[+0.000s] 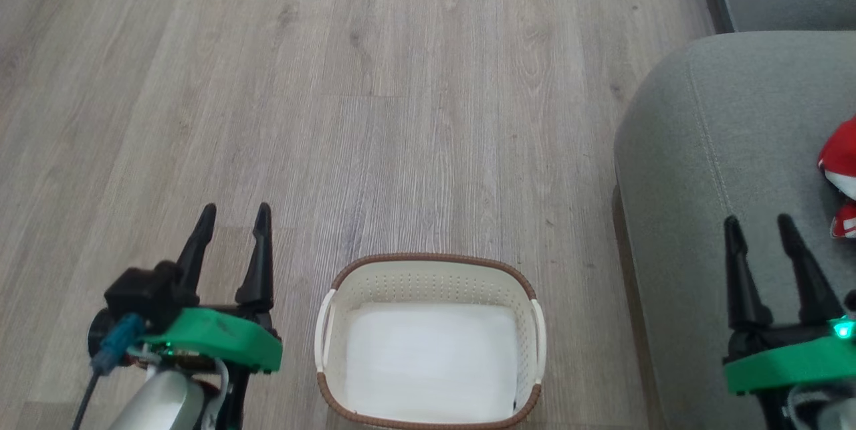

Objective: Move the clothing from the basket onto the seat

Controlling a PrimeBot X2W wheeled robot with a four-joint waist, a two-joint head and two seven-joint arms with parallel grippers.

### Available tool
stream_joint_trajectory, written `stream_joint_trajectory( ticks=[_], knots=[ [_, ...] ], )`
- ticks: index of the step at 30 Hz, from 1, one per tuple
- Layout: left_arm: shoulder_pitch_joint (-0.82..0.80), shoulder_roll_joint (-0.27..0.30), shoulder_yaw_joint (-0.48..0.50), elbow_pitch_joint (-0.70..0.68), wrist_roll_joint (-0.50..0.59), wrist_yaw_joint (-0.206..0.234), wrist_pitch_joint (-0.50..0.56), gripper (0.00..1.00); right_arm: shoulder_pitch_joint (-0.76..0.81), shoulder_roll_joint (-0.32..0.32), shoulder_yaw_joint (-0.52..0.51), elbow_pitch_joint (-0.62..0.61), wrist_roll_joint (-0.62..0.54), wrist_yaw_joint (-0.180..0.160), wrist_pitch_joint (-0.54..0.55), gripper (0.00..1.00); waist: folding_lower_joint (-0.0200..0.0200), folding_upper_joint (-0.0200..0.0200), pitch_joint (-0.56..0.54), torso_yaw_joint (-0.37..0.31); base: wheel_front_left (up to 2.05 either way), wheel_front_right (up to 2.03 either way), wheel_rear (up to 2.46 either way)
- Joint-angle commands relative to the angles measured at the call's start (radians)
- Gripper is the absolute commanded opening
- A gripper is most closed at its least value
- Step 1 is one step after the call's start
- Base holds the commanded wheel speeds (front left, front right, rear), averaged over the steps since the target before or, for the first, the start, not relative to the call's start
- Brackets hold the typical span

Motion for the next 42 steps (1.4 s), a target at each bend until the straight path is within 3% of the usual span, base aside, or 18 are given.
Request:
stream_joint_trajectory(
  ticks=[1,19,40,41,42],
  knots=[
    [-0.033,0.007,0.06,-0.018,0.026,-0.012,-0.012,1.0,-0.009,-0.009,0.024,-0.023,-0.011,0.0,-0.015,1.0,0.0001,-0.0001,-0.002,-0.002,0.0,0.0,0.0],
    [-0.023,-0.138,0.202,0.134,0.209,-0.165,-0.012,1.0,-0.047,0.004,0.061,0.034,-0.019,0.0,-0.031,1.0,0.0001,-0.0001,0.008,-0.022,0.0,0.0,0.0],
    [-0.02,-0.217,0.296,0.202,0.299,-0.271,-0.012,1.0,-0.06,0.01,0.059,0.063,-0.012,0.0,-0.031,1.0,0.0001,-0.0001,0.009,-0.02,0.0,0.0,0.0],
    [0.02,-0.221,0.259,0.231,0.291,-0.273,0.0,0.0,-0.014,0.017,0.038,0.091,-0.015,0.0,-0.02,0.0,0.0001,-0.0001,0.01,-0.02,0.0,0.0,0.0],
    [0.021,-0.222,0.258,0.238,0.29,-0.274,0.002,0.0,-0.013,0.017,0.039,0.099,-0.015,0.0,-0.02,0.0,0.0001,-0.0001,0.009,-0.02,0.0,0.0,0.0]
  ],
)
